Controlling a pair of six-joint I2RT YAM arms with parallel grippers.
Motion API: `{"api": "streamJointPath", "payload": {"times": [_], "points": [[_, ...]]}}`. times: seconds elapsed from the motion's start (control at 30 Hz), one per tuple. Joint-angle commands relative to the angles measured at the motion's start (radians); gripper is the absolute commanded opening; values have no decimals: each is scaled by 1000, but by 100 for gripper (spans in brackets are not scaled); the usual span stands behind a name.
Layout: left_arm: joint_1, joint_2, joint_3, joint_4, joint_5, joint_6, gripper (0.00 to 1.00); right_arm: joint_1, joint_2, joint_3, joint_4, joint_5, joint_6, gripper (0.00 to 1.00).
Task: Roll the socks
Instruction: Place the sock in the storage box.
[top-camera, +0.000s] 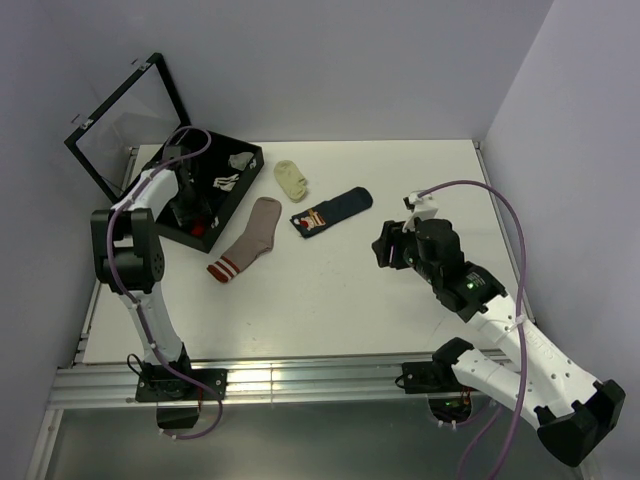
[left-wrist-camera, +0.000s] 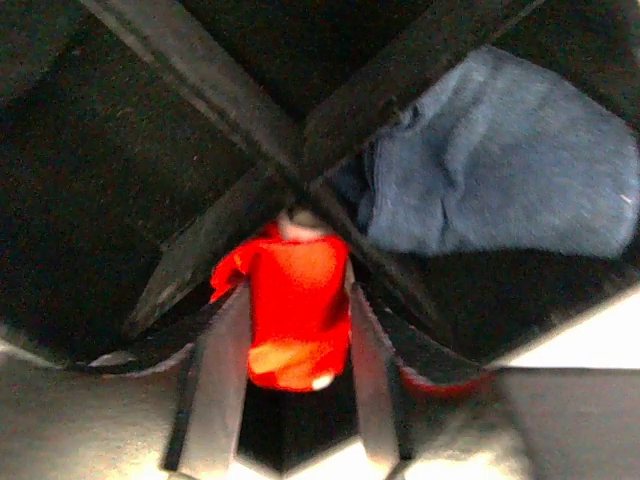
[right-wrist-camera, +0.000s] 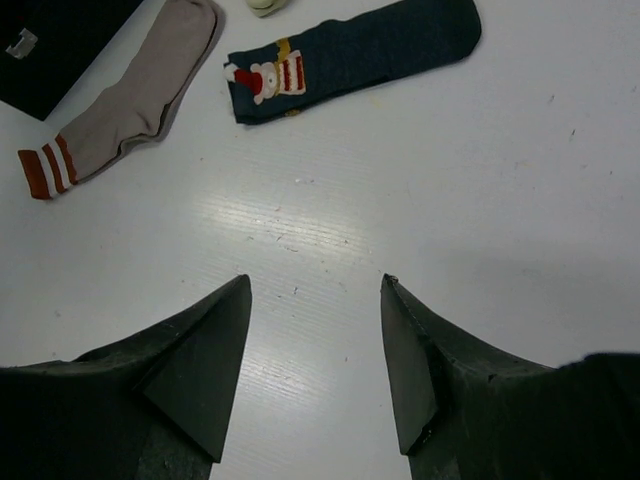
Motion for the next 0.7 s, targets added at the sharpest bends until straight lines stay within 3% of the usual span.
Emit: {"api": "streamJointPath", "payload": {"times": [0.0,0.37,0.67], "points": [[-12,-108,48,-17,21,-29,45,-7,4,49,26,-10,-4,61],[-12,-91,-15,112,-25,-39,37,-7,24,56,31,-22,4,61],[17,-71,-153,164,-57,-74,32,-7,21,46,26,-3,8,61]]}}
